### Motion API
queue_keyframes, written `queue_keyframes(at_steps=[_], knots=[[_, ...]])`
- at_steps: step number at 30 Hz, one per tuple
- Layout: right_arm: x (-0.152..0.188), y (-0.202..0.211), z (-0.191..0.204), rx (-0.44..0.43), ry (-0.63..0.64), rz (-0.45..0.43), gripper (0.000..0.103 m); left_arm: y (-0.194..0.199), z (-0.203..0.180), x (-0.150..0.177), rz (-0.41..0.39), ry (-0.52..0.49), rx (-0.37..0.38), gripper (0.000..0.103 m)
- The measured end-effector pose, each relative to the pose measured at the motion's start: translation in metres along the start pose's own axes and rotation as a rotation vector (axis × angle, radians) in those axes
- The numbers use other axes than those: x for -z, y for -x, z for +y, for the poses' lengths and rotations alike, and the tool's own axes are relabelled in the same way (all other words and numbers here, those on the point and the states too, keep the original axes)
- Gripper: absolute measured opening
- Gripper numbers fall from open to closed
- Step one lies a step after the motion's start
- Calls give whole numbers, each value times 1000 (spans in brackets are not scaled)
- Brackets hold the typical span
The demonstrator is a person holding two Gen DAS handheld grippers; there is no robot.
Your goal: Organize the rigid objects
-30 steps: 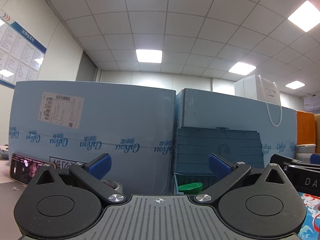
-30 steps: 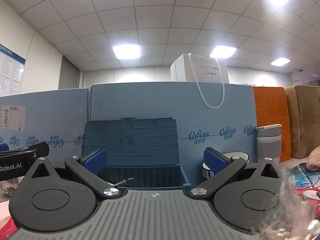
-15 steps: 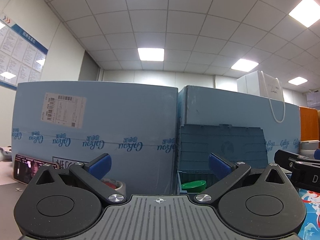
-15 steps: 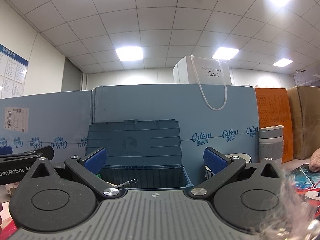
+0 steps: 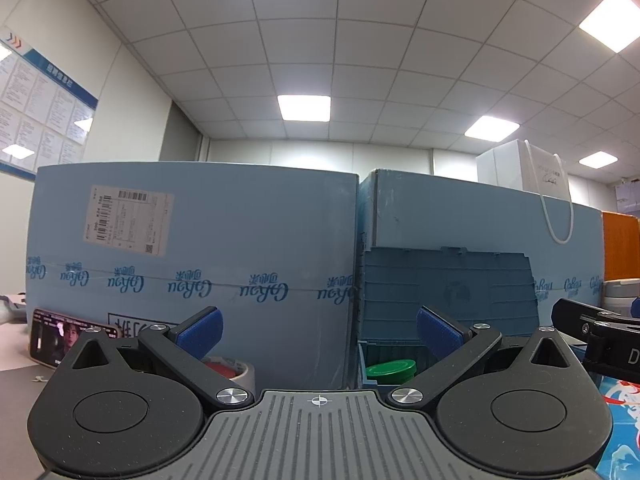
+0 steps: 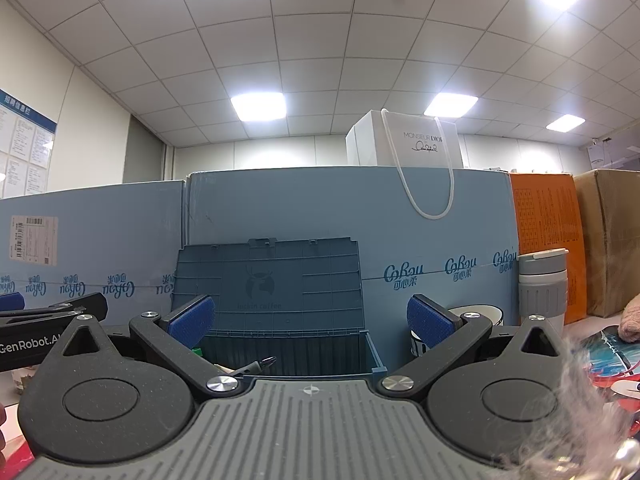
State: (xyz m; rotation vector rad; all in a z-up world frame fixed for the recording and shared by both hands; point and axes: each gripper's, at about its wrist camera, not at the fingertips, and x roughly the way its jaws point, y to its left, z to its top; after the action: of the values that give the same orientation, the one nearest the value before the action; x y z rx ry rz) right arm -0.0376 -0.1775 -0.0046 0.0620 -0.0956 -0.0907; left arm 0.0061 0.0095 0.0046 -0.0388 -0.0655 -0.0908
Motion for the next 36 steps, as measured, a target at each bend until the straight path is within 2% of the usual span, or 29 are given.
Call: queue_keyframes(at_steps=[24,36], knots=[[0,-1,-1,1,-1,3,103,2,-2,0,-6,-15,0,103],[1,-2,-1,1,-5,16,103,1,-1,0,3,-22,-23,103]])
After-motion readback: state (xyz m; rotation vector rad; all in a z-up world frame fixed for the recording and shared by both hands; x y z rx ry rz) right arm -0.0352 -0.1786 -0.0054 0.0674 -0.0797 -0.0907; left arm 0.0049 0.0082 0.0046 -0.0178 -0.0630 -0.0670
